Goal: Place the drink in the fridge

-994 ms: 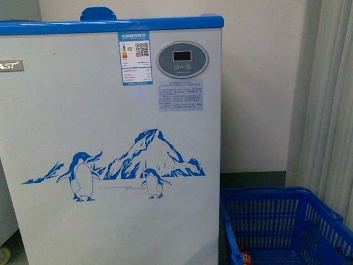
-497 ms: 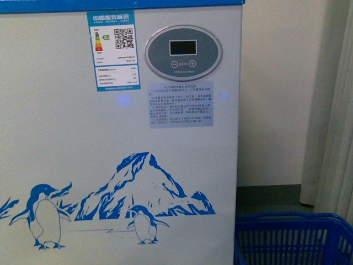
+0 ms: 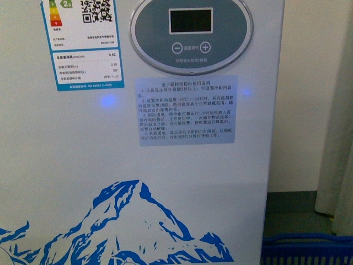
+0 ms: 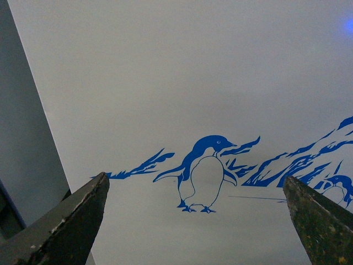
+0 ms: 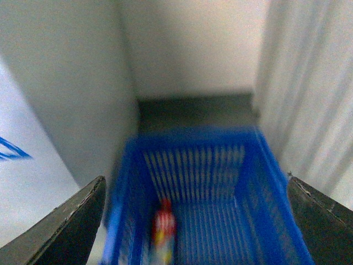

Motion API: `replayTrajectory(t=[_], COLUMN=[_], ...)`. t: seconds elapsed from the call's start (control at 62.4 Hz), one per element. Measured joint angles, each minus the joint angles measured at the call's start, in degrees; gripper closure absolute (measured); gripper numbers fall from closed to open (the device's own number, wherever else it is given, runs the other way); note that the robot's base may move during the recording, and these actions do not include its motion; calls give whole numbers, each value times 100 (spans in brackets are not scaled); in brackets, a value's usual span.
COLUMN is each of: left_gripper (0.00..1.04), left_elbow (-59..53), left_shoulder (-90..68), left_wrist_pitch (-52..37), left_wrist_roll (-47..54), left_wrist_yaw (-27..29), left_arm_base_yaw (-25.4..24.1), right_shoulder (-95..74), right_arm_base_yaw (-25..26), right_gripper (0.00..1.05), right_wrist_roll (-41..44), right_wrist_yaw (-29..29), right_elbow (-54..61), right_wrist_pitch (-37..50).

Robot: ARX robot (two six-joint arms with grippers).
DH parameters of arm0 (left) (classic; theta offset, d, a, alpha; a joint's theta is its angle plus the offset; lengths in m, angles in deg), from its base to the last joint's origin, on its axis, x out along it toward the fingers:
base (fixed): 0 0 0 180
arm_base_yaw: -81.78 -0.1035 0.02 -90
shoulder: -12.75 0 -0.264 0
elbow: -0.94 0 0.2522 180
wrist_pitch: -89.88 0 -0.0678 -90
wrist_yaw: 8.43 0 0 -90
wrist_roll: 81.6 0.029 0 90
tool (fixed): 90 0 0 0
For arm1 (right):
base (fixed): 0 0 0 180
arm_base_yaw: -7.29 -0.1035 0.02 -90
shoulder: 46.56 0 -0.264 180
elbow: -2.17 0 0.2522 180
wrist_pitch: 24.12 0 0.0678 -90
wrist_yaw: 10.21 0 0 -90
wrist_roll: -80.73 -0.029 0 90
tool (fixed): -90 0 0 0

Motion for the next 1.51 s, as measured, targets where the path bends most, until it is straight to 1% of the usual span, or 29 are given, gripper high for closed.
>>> replayTrajectory(t=[0.032, 0.048, 0.064, 0.128, 0.192, 0.208, 0.273, 0.321, 0.465, 0.513, 0.593, 0.722, 0.898, 1.026, 1.267, 1.507], left_gripper=[8, 8, 8, 8, 8, 8, 8, 8, 8, 8, 8, 8, 8, 8, 8, 8], left_elbow=[0, 0, 0, 0, 0, 0, 0, 0, 0, 0, 0, 0, 0, 0, 0, 0], left_shoulder=[2, 2, 0, 2, 2, 2, 2, 2, 0, 2, 2, 2, 2, 2, 2, 2], left_wrist_pitch=[0, 0, 0, 0, 0, 0, 0, 0, 0, 0, 0, 0, 0, 0, 0, 0], left_wrist_roll=[2, 2, 2, 2, 2, 2, 2, 2, 2, 2, 2, 2, 2, 0, 2, 2], left_wrist_yaw=[-4, -2, -2, 0, 0, -2, 0, -2, 0, 0, -2, -2, -2, -2, -2, 0], left_arm_base_yaw=[0, 0, 0, 0, 0, 0, 0, 0, 0, 0, 0, 0, 0, 0, 0, 0], right_shoulder=[-546, -949, -1325, -2900, -4199, -4529, -5296, -6395, -8052, -8900, -9986, -11595, -12854, -13527, -14655, -15306], right_arm_base_yaw=[79, 184, 304, 804, 1036, 1049, 1034, 935, 876, 892, 901, 868, 955, 955, 723, 474], right_gripper=[7, 7, 7, 7, 7, 7, 7, 7, 7, 7, 7, 7, 7, 7, 7, 7], right_wrist_roll=[-323, -518, -721, -1110, -1285, -1327, -1362, -1366, -1325, -1294, -1307, -1523, -1458, -1403, -1467, -1541], right_wrist_yaw=[-170, -179, -70, 535, 887, 992, 1113, 1241, 1449, 1469, 1471, 1663, 1884, 1873, 2175, 2247], right_elbow=[-273, -420, -527, -916, -1241, -1320, -1493, -1720, -2079, -2396, -2859, -3604, -4557, -5123, -5965, -6483], right_wrist_pitch=[-420, -516, -511, 114, 789, 944, 1305, 1832, 2653, 2981, 3235, 3694, 3709, 3604, 3856, 3901])
